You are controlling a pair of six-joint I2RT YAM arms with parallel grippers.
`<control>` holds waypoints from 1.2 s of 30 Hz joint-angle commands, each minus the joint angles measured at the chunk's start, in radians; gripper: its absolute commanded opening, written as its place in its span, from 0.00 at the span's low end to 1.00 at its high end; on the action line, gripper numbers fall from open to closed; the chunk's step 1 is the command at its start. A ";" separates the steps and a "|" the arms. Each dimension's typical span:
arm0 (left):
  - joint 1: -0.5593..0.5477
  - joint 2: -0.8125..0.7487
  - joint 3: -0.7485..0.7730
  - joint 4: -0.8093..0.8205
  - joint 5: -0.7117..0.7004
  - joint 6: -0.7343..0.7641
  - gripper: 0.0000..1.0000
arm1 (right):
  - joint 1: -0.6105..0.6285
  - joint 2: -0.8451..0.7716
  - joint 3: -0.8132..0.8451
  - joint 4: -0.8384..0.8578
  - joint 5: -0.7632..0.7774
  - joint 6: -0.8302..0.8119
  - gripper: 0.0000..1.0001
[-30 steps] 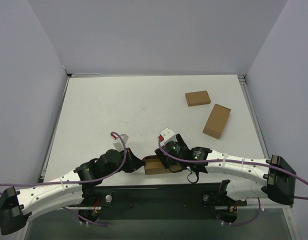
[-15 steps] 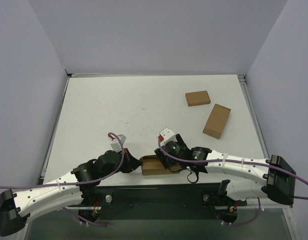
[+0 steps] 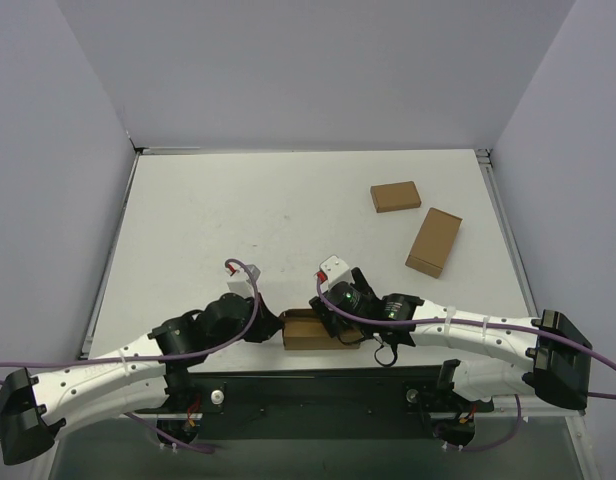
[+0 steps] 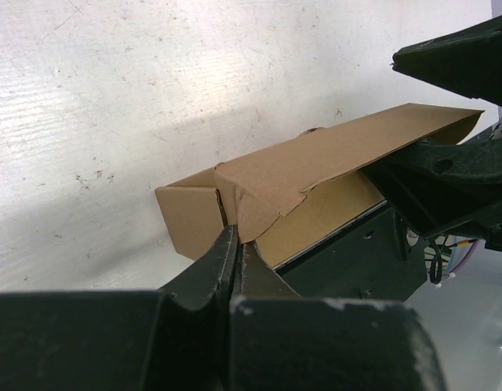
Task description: Fold the paper box
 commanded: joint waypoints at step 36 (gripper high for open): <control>-0.152 0.224 0.188 -0.281 -0.211 0.090 0.00 | 0.044 -0.289 0.100 -0.486 0.119 0.438 0.81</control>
